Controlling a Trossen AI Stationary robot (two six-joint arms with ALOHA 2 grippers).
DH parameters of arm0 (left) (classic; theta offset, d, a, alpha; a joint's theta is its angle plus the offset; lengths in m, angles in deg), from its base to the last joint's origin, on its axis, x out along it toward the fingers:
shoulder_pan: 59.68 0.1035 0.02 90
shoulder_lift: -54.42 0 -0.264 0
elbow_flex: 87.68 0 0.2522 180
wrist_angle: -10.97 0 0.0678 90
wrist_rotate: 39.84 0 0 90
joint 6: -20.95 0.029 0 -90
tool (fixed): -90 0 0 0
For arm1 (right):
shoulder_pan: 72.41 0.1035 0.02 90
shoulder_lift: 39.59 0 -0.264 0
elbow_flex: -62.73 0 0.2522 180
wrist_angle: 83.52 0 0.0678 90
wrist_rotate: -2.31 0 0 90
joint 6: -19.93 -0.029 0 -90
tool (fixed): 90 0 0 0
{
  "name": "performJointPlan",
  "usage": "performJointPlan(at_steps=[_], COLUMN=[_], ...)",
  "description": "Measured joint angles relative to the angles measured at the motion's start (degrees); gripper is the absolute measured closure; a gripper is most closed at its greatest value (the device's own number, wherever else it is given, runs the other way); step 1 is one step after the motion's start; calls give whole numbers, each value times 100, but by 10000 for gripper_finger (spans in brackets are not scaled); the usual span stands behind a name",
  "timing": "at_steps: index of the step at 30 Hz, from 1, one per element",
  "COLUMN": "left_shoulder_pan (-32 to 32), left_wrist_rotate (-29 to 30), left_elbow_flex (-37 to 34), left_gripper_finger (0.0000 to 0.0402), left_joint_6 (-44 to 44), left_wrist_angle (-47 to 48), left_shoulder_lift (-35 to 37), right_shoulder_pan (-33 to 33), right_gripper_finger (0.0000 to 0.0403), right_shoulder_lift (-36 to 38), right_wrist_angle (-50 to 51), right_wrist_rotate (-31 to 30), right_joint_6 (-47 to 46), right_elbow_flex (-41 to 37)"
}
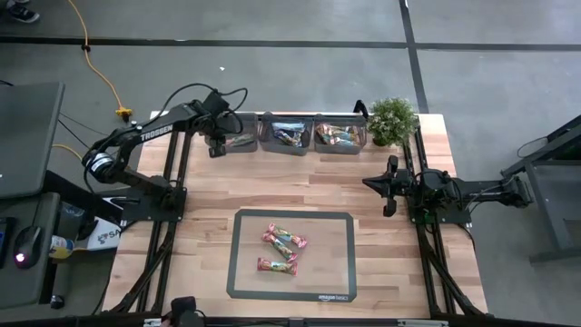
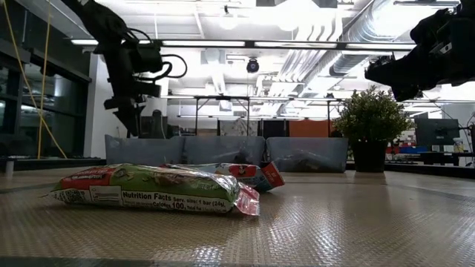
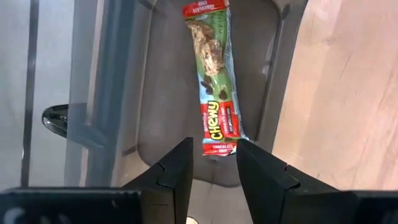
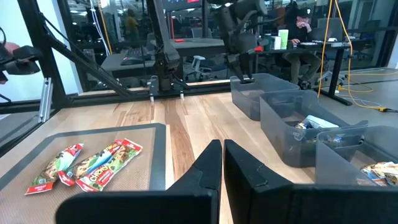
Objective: Pick and place Granola Bars by type
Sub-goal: Put the red granola bar into the left black bin
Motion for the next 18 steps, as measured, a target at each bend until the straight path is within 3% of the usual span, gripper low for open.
performJointPlan(at_steps=[5,7,12,18], left_shoulder_pan=[-2,2,0,-8], left_wrist_rotate=[-57,-363,-1807,-3574], left_elbow_flex=[211,368,786,1001], left_gripper_finger=[283,283,283,283], left_joint_6=[-69,-123,-190,-975], left_wrist_angle=[103,251,820,1277], left_shoulder_lift=[0,0,0,4], right_shoulder_pan=[0,-2,-2,-1], right_gripper_finger=[402,402,402,402], right_shoulder_lift=[-1,-1,1,0], right_wrist_angle=[0,0,0,0], right_wrist_rotate=[0,0,0,0], right_joint_6=[0,0,0,0], right_elbow_flex=[0,0,0,0])
